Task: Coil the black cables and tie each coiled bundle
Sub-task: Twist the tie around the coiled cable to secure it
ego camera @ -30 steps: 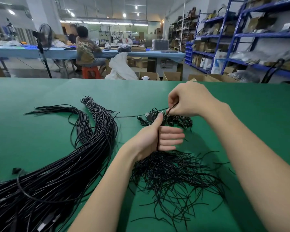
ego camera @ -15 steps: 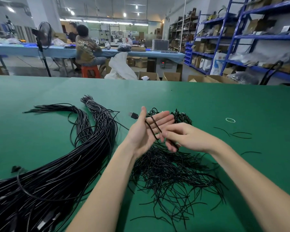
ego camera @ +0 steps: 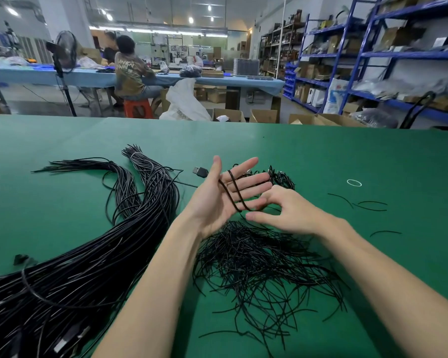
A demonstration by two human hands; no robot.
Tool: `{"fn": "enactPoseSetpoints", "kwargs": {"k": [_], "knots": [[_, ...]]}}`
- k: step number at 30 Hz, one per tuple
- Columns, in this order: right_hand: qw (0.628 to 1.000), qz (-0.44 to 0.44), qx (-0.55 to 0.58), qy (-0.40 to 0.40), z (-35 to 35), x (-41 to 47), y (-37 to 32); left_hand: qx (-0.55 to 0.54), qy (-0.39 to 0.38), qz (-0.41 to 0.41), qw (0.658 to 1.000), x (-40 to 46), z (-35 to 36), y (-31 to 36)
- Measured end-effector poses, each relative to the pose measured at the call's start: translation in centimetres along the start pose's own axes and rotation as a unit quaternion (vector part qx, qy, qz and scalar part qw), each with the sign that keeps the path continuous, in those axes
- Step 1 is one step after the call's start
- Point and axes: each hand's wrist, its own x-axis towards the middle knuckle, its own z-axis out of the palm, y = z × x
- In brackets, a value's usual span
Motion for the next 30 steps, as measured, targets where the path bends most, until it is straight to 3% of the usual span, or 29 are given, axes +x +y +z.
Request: {"fn": "enactPoseSetpoints", "kwargs": {"k": [6,10,14,18,21,23,25,27,30], "knots": [[0.969,-0.045,-0.239,-0.047,-1.3,1.1,1.2,0.008,-0.06,-0.042,0.997,-0.4,0.6,0.3],[0.972,0.005,-0.235,-0.002,-3.6,2.0,0.9,0.081,-0.088,-0.105,0.987,-0.6,1.1,-0.2],[0.958,0.033,-0.277,0.063,-5.3,3.7,-0.7,0.164,-0.056,-0.144,0.974,-0.4,0.9,-0.9],[0.941,0.041,-0.335,0.028,-6.1,4.8,-3.2,0.226,-0.023,-0.156,0.961,0.0,0.3,-1.4],[0.965,0.065,-0.23,-0.105,-6.4,4.7,-5.4,0.26,0.026,-0.144,0.954,0.3,-0.1,-1.8],[0.972,0.061,-0.171,-0.148,-6.5,4.4,-6.5,0.254,0.061,-0.12,0.958,0.5,-0.3,-1.7],[0.986,0.042,-0.113,-0.116,-6.6,3.8,-6.9,0.216,0.09,-0.088,0.968,0.7,-0.4,-1.5],[0.995,0.04,0.016,-0.089,-6.3,3.0,-6.8,0.15,0.11,-0.054,0.981,0.9,-0.6,-1.0],[0.981,0.034,0.174,-0.083,-4.5,1.4,-6.2,0.038,0.108,-0.017,0.993,0.7,-0.8,-0.2]]}}
